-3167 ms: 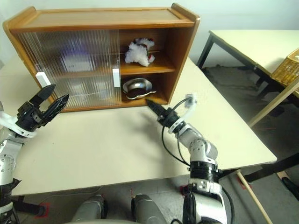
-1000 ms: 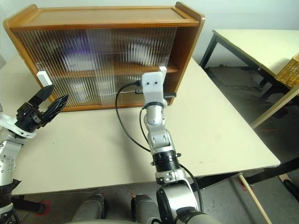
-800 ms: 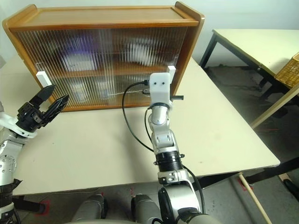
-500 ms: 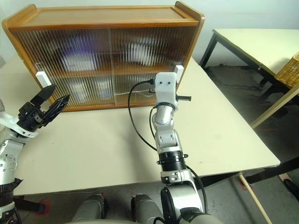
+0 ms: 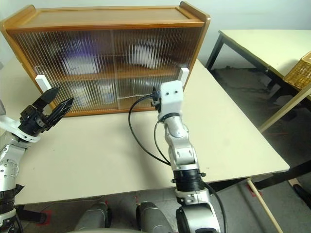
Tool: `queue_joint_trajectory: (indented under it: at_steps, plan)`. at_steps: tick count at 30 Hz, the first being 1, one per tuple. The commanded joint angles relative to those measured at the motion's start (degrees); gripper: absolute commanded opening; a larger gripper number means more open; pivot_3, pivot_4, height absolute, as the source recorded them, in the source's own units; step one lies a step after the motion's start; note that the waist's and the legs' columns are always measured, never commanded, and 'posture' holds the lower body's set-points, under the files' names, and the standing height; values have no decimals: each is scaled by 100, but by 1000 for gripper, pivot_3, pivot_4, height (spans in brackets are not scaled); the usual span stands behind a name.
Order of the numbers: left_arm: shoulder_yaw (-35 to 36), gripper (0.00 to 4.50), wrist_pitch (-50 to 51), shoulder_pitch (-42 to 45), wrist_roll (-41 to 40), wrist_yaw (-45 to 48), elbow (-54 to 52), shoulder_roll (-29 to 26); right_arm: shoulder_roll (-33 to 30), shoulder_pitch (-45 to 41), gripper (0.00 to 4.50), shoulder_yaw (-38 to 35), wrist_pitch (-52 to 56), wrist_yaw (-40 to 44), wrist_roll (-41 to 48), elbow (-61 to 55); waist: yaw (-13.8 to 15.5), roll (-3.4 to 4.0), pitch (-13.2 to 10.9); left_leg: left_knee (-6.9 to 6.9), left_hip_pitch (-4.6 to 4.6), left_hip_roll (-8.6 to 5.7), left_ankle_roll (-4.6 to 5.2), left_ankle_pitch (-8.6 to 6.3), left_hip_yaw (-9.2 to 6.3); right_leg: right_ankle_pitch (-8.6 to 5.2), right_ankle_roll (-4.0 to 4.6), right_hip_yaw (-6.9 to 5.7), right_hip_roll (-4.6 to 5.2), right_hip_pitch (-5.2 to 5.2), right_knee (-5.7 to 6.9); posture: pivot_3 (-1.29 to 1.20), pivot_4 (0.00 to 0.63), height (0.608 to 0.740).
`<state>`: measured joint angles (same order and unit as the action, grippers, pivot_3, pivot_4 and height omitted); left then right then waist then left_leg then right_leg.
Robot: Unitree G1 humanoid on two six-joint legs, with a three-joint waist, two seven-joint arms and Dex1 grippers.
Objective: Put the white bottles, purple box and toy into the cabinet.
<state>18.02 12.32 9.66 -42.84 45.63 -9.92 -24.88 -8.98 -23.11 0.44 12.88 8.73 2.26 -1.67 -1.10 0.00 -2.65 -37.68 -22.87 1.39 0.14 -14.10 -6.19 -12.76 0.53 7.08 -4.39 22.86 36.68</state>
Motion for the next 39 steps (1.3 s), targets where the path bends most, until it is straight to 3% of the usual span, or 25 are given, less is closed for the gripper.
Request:
queue_joint_trajectory:
  at_steps: [1,2,4,10,17,26,33,36,39]
  plan:
    - [-3,4500,18,-44,35,19,30,-27,-371,78,3502,-188,388,2178,1654,-1,-7,-1,0,-2,0,0,0,0,3,-3,-10,3,0,-2,-2,-21,57,740]
    - [0,4500,19,-57,36,17,30,-27,-465,99,3974,-321,370,2196,1717,72,-9,-1,0,-5,-1,-2,1,1,12,-19,-31,8,-1,-2,-6,-21,57,740]
    - [22,4500,16,-102,39,9,29,-31,-574,148,4488,-566,445,2186,1857,200,-7,-1,0,-13,1,-6,-1,5,15,-42,-4,11,-1,-7,-6,-17,57,740]
    - [337,4500,-190,-626,123,-104,57,8,-1041,612,4488,-1195,356,2315,2128,466,-6,-3,2,-22,19,-5,3,7,11,-39,0,11,4,-34,-9,-22,60,740]
    - [664,4500,-1080,-1376,630,-463,445,433,-1239,1014,4488,-1485,-528,2432,1920,1159,-49,-2,0,-8,30,-4,3,7,11,-40,0,15,3,-34,-8,-31,64,740]
    - [953,4500,-2488,-2674,1676,-2025,161,1821,-891,1776,4488,-1541,-1417,1869,1613,798,-78,0,-3,-4,30,-5,-1,1,10,-58,-15,18,2,-38,-16,-38,65,740]
    - [671,4500,-3037,-3222,2134,-2351,145,2185,-585,2300,4488,-1314,-1798,1585,1320,471,-70,2,-6,-3,48,-7,-24,-16,6,-70,-19,18,3,-40,-18,-31,59,740]
    - [585,4500,-3140,-3291,2177,-2338,176,2159,-523,2443,4488,-1253,-1771,1529,1304,305,-71,-2,-10,-3,59,-7,-107,-69,0,-75,-20,17,3,-39,-20,-30,63,740]
    - [503,4500,-3220,-3365,2202,-2355,196,2158,-490,2546,4488,-1190,-1715,1492,1293,168,-72,1,-10,-5,60,-7,-111,-71,1,-75,-20,18,4,-40,-20,-32,63,740]
